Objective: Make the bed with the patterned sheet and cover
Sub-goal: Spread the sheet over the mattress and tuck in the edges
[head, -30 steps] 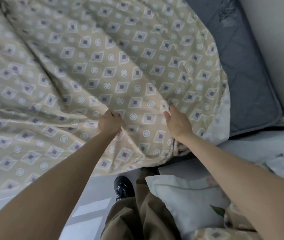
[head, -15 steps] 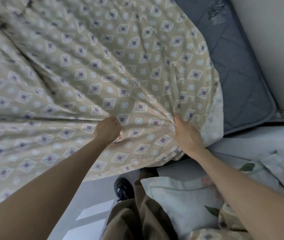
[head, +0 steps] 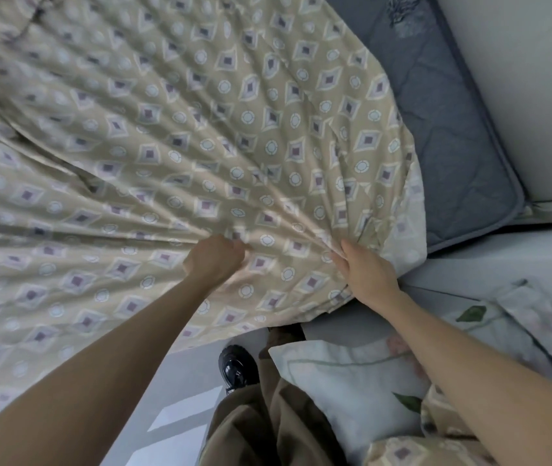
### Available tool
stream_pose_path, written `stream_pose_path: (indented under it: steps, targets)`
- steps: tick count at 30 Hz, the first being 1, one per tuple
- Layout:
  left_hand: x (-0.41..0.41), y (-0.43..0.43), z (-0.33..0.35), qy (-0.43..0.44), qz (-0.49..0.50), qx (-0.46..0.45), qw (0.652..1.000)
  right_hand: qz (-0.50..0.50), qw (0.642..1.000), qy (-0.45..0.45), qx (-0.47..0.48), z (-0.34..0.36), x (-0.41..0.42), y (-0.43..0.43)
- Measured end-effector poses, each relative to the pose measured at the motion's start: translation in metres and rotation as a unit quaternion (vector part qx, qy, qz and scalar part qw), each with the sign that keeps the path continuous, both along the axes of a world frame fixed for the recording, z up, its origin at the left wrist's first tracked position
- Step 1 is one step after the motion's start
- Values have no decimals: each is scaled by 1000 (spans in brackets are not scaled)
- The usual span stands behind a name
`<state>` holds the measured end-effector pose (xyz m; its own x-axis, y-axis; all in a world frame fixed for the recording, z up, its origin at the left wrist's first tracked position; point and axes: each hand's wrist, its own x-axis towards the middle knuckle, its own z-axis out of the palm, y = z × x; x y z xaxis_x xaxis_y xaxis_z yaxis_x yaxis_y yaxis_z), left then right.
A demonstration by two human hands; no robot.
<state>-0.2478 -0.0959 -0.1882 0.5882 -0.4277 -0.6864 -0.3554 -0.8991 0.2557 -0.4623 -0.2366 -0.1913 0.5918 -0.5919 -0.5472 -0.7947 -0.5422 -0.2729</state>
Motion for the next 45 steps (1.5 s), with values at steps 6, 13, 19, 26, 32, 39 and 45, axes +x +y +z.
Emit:
stream_pose_path:
  steps: [6, 13, 19, 26, 32, 39, 45]
  targets:
    - [-21, -39, 17, -40, -32, -56, 997, -228, 961, -119, -101, 15, -26, -19]
    - [-47, -83, 24, -54, -81, -129, 987, -464, 883, -16, 77, 7, -18, -29]
    - [-54, -94, 28, -57, -105, -114, 986, -412, 909, 13, 58, 9, -15, -23]
    - [-61, -99, 20, -25, -124, -81, 989, -222, 967, 91, 90, 35, -52, -57]
    - [-70, -101, 18, -9, -157, -66, 985, -374, 922, 9, 94, 30, -78, -91]
    - [-69, -107, 19, 11, -201, -55, 978, -398, 881, -43, 253, 39, -69, -88]
    - [-65, -113, 18, -2, -223, -32, 974, -236, 968, 48, 67, 34, -72, -80]
